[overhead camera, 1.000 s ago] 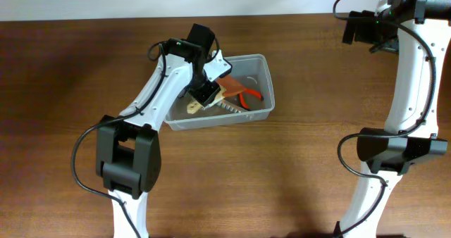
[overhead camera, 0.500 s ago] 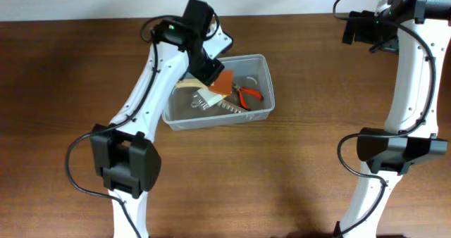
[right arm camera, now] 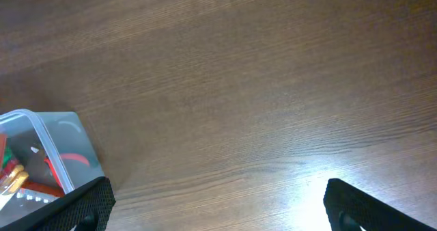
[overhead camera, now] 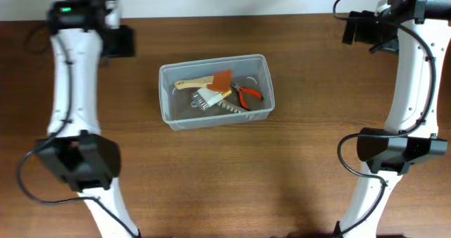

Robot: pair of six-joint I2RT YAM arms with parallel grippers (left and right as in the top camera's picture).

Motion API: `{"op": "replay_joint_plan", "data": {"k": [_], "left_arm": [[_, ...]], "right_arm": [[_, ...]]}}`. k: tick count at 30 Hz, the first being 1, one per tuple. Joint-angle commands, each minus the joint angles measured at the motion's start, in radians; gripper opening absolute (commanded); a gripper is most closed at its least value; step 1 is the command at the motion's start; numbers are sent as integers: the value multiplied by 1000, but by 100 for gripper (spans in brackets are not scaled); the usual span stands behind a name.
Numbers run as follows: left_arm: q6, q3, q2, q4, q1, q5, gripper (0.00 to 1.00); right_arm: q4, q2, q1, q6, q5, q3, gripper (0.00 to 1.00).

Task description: Pack container

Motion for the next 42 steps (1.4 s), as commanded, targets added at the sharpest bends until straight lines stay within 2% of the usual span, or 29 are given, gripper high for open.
{"op": "replay_joint_plan", "data": {"k": [1, 6, 18, 21, 29, 32, 35, 36, 42], "left_arm": [[-39, 22, -4, -25, 95, 15, 72], [-38, 22, -4, -48, 161, 53, 75], [17, 22, -39, -58, 165, 50, 76], [26, 22, -84, -66, 165, 50, 76], [1, 22, -267, -130, 155, 53, 76], [0, 21, -292, -161, 135, 53, 75], [-1, 21, -300, -163, 82, 53, 75], [-4, 13, -300, -150, 44, 44, 75], [-13, -149, -300, -54, -58, 15, 75]], "right_arm": [[-5, -14, -6, 8, -5, 17, 99], [-5, -14, -6, 8, -5, 17, 99], [-6, -14, -6, 8, -6, 17, 99], [-6, -38, 0, -35, -129, 10, 99], [-6, -273, 105, -125, -147, -21, 99], [-6, -404, 154, -124, -107, -127, 99], [-6, -534, 193, -102, -23, -316, 99], [-6, -619, 198, -89, 13, -476, 99], [8, -842, 197, -18, 112, -847, 99]]}}
